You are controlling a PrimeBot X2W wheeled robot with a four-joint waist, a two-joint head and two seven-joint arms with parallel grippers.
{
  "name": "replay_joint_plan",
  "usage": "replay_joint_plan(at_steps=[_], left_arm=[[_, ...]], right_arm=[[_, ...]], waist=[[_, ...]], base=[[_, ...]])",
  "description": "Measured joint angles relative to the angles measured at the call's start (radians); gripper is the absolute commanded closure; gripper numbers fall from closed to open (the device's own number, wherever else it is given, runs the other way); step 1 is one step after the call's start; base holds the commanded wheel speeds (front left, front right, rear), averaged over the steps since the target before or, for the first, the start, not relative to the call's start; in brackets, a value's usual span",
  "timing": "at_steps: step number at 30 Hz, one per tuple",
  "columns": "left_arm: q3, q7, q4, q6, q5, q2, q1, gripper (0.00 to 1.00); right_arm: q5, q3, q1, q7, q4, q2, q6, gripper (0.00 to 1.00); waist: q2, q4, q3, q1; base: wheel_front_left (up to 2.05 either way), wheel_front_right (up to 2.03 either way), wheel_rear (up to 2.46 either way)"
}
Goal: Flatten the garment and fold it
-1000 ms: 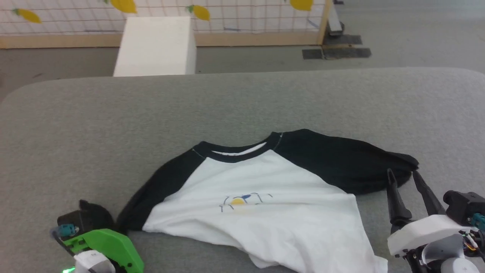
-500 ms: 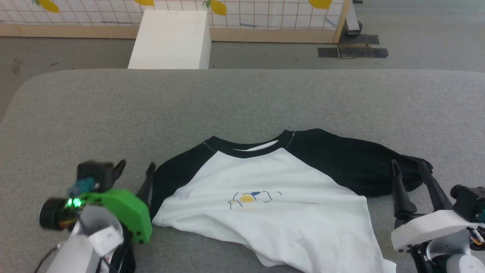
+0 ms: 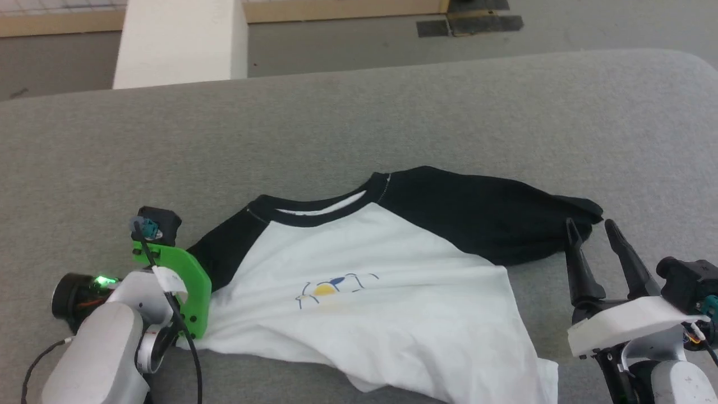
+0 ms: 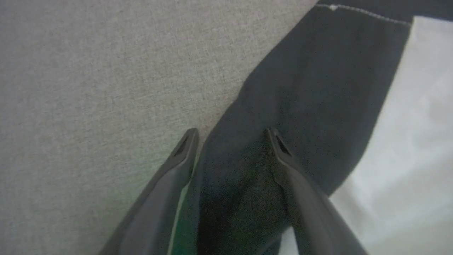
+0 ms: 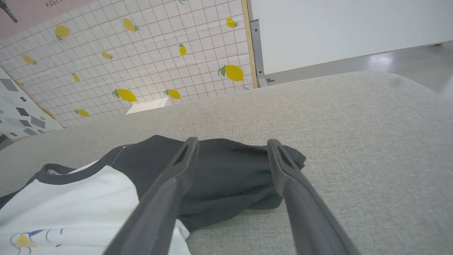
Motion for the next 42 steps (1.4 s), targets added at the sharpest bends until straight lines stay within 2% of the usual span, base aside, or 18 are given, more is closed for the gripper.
replay_joint_plan(at_steps=[4, 5, 6, 7, 11, 14, 18, 21, 27, 36, 37, 38, 39, 40, 42], left_arm=[[0.007, 0.067, 0.005, 0.009, -0.018, 0.005, -0.005, 0.00], [0.009, 0.079, 0.003, 0.011, -0.019, 0.007, -0.008, 0.52], [0.009, 0.092, 0.000, 0.012, -0.022, 0.010, -0.011, 0.90], [0.008, 0.102, -0.003, 0.012, -0.024, 0.012, -0.013, 1.00], [-0.008, 0.114, -0.016, 0.003, -0.032, 0.004, -0.016, 1.00], [-0.018, 0.109, -0.019, -0.004, -0.035, -0.005, -0.022, 1.00], [-0.036, 0.090, -0.016, -0.016, -0.035, -0.022, -0.038, 1.00], [-0.049, 0.072, -0.013, -0.021, -0.034, -0.036, -0.058, 1.00], [-0.076, 0.037, 0.010, -0.036, -0.034, -0.084, -0.104, 1.00], [-0.101, -0.011, 0.027, -0.051, -0.034, -0.127, -0.145, 1.00], [-0.101, -0.015, 0.028, -0.053, -0.034, -0.128, -0.148, 1.00], [-0.100, -0.016, 0.028, -0.055, -0.035, -0.129, -0.150, 1.00], [-0.101, -0.019, 0.030, -0.057, -0.036, -0.131, -0.151, 1.00], [-0.102, -0.021, 0.032, -0.061, -0.036, -0.131, -0.152, 1.00], [-0.102, -0.022, 0.036, -0.065, -0.046, -0.131, -0.156, 1.00]], right_arm=[[0.000, -0.007, 0.000, -0.003, 0.000, 0.000, 0.000, 0.00], [0.000, -0.009, 0.000, -0.003, 0.000, 0.000, 0.000, 0.00], [-0.001, -0.008, 0.000, -0.002, 0.001, -0.001, 0.000, 0.00], [-0.002, -0.007, 0.000, -0.002, 0.001, -0.001, 0.000, 0.00], [-0.052, 0.027, -0.028, 0.002, -0.003, -0.001, 0.000, 0.00], [-0.137, 0.076, -0.104, 0.012, -0.004, -0.011, 0.000, 0.00], [-0.185, 0.186, -0.256, 0.077, 0.064, -0.103, 0.000, 0.00], [-0.189, 0.272, -0.360, 0.203, 0.172, -0.177, 0.000, 0.00], [-0.071, 0.433, -0.536, 0.486, 0.386, -0.275, 0.000, 0.00], [0.093, 0.622, -0.682, 0.704, 0.501, -0.359, 0.000, 0.00], [0.121, 0.636, -0.700, 0.738, 0.505, -0.366, 0.000, 0.52], [0.145, 0.644, -0.712, 0.765, 0.508, -0.372, 0.000, 0.65], [0.171, 0.648, -0.724, 0.793, 0.510, -0.377, 0.000, 0.96], [0.197, 0.658, -0.732, 0.825, 0.510, -0.381, 0.000, 1.00], [0.234, 0.671, -0.741, 0.859, 0.501, -0.382, 0.000, 1.00]], waist=[[0.0000, -0.028, 0.025, 0.0000], [0.0000, -0.032, 0.031, 0.0000], [0.0000, -0.035, 0.035, 0.0000], [0.0000, -0.036, 0.038, 0.0000], [0.0000, -0.026, 0.038, 0.0000], [0.0000, -0.010, 0.037, 0.0000], [0.0000, 0.019, 0.040, 0.0000], [0.0000, 0.045, 0.045, 0.0000], [0.0000, 0.105, 0.063, 0.0000], [0.0000, 0.177, 0.106, 0.0000], [0.0000, 0.182, 0.111, 0.0000], [0.0000, 0.186, 0.115, 0.0000], [0.0000, 0.189, 0.119, 0.0000], [0.0000, 0.192, 0.121, 0.0000], [0.0000, 0.193, 0.123, 0.0000]], base=[[0.00, 0.00, 0.00], [0.00, 0.00, 0.00], [0.00, 0.00, 0.00], [0.00, 0.00, 0.00], [0.00, 0.00, 0.00], [0.00, 0.00, 0.00], [0.00, 0.00, 0.00], [0.00, 0.00, 0.00], [0.00, 0.00, 0.00], [0.00, 0.00, 0.00], [0.00, 0.00, 0.00], [0.00, 0.00, 0.00], [0.00, 0.00, 0.00], [0.00, 0.00, 0.00], [0.00, 0.00, 0.00]])
